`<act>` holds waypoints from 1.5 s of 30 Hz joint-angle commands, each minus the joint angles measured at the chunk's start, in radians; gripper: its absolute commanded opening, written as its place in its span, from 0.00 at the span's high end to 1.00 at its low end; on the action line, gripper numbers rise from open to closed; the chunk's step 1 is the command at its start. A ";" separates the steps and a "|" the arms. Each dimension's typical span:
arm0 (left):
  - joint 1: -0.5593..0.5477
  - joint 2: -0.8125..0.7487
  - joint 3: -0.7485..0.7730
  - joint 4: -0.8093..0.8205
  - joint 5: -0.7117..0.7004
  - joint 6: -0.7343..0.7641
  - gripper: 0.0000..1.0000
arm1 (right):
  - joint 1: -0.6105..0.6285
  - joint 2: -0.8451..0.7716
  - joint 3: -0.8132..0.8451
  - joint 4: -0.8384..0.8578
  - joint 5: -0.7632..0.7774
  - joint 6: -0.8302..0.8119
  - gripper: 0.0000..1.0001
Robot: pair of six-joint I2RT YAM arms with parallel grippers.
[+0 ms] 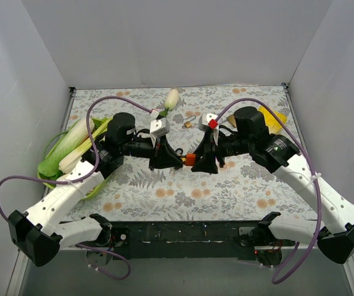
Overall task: Lock with the key
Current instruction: Lock the lock, then place the key at the center of the board.
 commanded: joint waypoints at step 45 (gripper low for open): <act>0.054 0.019 0.005 0.043 0.077 0.046 1.00 | -0.128 0.024 0.107 -0.232 -0.091 -0.235 0.80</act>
